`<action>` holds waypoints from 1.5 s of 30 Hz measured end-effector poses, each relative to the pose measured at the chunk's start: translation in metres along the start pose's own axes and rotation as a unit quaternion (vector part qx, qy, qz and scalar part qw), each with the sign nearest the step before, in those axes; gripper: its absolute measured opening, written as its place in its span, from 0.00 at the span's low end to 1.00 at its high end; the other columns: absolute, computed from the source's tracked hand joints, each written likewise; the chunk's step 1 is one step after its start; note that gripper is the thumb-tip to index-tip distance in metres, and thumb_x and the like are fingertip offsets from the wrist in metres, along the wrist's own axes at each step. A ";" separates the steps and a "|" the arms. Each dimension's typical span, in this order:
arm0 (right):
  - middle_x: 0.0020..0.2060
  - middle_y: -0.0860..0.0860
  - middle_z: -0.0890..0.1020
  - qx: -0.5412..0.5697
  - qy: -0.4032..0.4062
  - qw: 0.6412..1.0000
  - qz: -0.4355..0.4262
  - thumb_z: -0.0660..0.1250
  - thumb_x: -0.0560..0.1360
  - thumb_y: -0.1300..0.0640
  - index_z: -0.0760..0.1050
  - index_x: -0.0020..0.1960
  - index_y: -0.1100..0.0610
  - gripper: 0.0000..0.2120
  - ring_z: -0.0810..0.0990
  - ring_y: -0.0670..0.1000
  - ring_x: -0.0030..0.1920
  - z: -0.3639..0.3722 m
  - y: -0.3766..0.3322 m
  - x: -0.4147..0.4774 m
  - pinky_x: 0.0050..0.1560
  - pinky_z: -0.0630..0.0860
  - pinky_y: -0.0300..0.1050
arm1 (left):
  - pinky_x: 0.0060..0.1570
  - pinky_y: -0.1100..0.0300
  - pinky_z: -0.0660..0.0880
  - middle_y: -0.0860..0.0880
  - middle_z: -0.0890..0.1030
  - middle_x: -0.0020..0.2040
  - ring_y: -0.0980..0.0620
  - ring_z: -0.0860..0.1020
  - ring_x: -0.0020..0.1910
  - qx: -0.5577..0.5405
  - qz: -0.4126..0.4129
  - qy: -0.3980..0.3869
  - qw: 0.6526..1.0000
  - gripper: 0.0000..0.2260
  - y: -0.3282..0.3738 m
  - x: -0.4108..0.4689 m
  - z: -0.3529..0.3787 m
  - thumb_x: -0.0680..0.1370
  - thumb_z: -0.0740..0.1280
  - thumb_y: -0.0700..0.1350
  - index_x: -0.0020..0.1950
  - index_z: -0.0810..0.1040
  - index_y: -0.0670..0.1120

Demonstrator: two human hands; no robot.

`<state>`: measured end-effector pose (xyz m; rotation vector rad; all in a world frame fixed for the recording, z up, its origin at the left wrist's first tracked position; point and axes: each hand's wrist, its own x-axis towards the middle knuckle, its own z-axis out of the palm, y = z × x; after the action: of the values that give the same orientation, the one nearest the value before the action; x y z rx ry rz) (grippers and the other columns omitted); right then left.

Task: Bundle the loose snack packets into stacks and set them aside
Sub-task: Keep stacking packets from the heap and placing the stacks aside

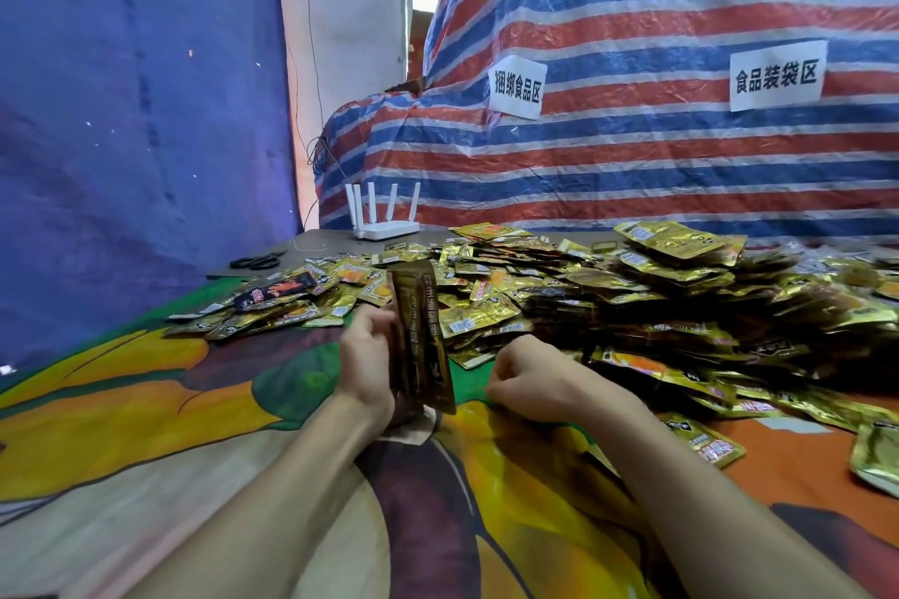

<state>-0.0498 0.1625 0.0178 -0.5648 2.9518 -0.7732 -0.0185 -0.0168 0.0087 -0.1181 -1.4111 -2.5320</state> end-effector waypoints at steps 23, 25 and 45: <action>0.41 0.52 0.78 0.465 0.082 0.881 0.031 0.72 0.78 0.56 0.83 0.52 0.58 0.06 0.72 0.47 0.36 0.003 -0.002 0.006 0.32 0.67 0.40 | 0.52 0.46 0.78 0.27 0.80 0.49 0.40 0.79 0.44 0.142 -0.075 0.000 0.987 0.16 0.006 0.001 -0.004 0.71 0.67 0.39 0.50 0.81 0.27; 0.42 0.53 0.77 0.496 0.070 0.865 0.030 0.72 0.78 0.57 0.83 0.51 0.59 0.05 0.72 0.46 0.34 0.003 -0.004 0.006 0.33 0.67 0.40 | 0.57 0.41 0.77 0.26 0.78 0.56 0.38 0.79 0.48 0.103 -0.123 -0.041 0.986 0.25 0.010 -0.001 -0.006 0.67 0.66 0.40 0.61 0.78 0.29; 0.43 0.55 0.86 0.450 0.069 0.889 -0.035 0.70 0.79 0.55 0.83 0.50 0.57 0.06 0.75 0.45 0.34 0.006 -0.003 0.006 0.31 0.70 0.37 | 0.34 0.51 0.82 0.37 0.84 0.47 0.40 0.84 0.37 0.030 -0.165 -0.120 0.979 0.16 0.011 0.005 -0.010 0.68 0.64 0.41 0.50 0.86 0.37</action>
<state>-0.0538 0.1555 0.0145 -0.5234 2.2539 -2.0514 -0.0204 -0.0317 0.0139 -0.1992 -1.7238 -2.8138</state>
